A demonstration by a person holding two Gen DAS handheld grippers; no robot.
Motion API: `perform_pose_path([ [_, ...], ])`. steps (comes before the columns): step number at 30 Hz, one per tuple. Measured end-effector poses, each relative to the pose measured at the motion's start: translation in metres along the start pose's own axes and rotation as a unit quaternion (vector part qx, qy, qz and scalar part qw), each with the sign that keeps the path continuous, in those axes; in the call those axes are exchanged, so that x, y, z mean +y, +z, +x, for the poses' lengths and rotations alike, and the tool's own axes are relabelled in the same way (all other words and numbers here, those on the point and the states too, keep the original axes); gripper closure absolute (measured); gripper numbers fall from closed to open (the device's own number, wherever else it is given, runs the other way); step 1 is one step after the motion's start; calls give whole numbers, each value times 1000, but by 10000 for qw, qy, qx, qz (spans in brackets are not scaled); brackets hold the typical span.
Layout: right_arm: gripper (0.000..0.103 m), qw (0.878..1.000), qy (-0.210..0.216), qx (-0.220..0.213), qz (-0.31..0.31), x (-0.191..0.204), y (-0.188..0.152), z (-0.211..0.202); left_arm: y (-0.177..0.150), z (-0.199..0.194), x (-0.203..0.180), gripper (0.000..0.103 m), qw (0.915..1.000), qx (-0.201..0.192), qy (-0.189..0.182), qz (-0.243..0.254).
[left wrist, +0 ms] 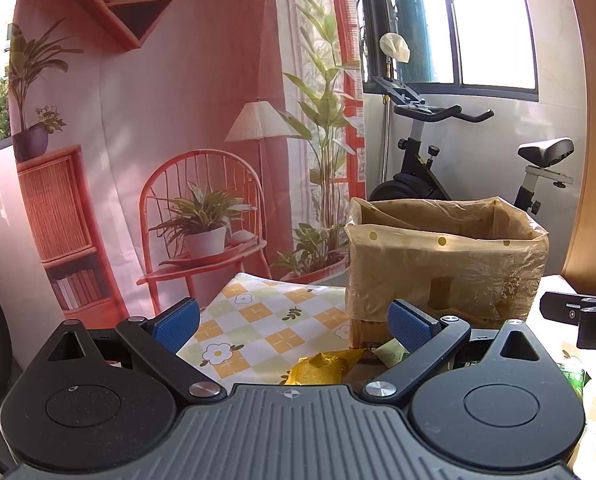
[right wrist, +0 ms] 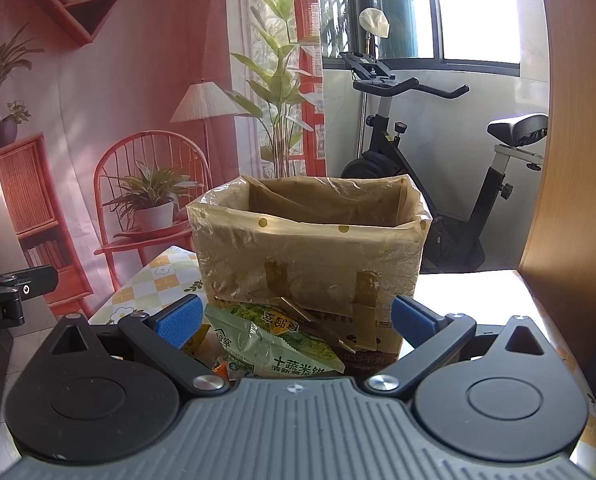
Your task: Organize snacks
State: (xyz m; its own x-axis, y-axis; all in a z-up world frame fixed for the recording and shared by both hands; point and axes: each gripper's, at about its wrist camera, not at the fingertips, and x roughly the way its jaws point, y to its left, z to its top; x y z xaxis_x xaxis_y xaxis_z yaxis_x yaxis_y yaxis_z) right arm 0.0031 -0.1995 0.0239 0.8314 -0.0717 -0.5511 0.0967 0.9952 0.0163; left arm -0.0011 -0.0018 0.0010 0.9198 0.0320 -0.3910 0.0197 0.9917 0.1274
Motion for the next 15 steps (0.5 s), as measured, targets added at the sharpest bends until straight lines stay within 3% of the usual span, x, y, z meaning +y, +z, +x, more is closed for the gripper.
perform_pose_path([
  [15, 1, 10000, 46, 31, 3, 2, -3, 4, -2, 5, 9, 1, 9994, 30, -61, -335],
])
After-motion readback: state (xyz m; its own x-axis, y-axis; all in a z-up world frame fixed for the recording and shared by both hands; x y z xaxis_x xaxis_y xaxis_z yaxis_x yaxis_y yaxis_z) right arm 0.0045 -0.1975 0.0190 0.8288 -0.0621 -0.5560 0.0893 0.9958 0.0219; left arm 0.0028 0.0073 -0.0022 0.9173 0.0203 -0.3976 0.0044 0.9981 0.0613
